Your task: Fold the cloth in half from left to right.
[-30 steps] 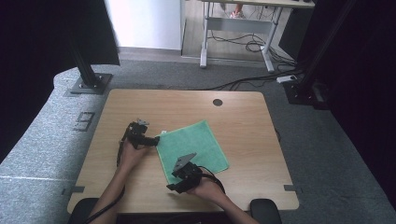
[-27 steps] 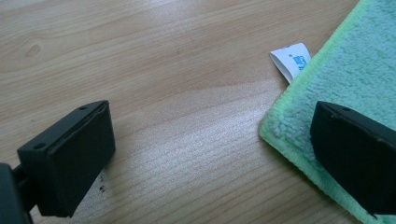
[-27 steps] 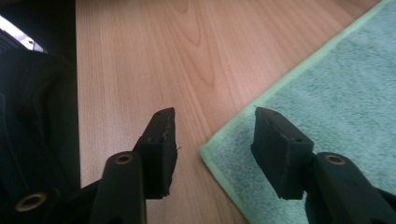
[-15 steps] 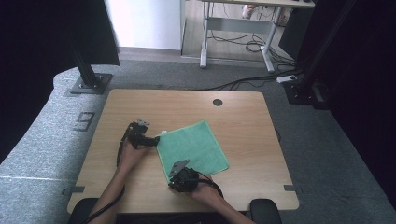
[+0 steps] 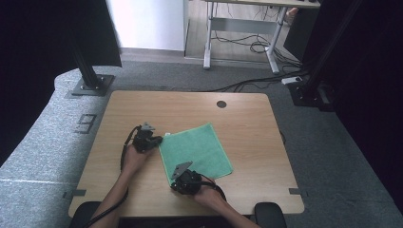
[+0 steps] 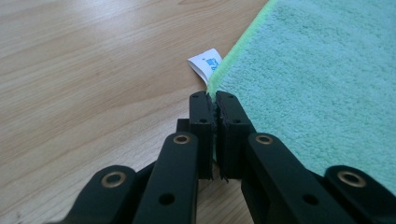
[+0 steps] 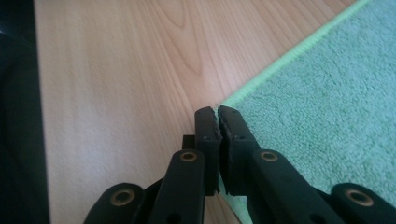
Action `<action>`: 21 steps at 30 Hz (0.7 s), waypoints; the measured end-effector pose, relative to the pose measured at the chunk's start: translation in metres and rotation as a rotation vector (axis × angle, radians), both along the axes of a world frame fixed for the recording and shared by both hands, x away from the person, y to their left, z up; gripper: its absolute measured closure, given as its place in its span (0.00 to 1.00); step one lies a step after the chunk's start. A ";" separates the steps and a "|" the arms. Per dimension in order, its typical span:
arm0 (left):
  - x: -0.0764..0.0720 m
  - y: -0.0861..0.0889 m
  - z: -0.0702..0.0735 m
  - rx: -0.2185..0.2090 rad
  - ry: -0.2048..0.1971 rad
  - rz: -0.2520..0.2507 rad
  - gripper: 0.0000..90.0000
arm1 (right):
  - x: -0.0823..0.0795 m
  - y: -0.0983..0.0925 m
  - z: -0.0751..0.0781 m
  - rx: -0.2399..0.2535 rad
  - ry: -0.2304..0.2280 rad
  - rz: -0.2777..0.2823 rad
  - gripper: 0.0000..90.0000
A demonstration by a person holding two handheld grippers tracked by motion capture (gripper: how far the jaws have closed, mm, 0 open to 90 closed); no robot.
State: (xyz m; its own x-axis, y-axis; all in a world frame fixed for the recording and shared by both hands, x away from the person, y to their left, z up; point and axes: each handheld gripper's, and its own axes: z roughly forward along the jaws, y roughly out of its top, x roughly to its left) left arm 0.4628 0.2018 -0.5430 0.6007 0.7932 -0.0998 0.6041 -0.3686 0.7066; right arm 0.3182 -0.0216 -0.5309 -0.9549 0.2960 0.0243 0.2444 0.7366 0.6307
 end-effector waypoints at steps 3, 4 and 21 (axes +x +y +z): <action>0.000 0.007 0.003 0.011 0.018 0.021 0.95 | 0.000 0.007 0.002 0.017 0.003 0.018 0.96; 0.000 0.009 0.004 0.028 0.019 0.032 0.95 | 0.000 0.010 0.003 0.019 0.002 0.023 0.96; -0.001 0.001 0.030 0.026 -0.039 0.046 0.95 | 0.000 0.000 0.031 0.096 -0.069 0.006 0.97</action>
State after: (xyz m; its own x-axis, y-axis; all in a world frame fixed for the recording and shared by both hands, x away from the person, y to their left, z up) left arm 0.4619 0.2027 -0.5129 0.5664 0.8222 -0.0562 0.5933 -0.3595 0.7202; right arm 0.3182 -0.0213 -0.5000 -0.9571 0.2894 -0.0133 0.1938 0.6736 0.7132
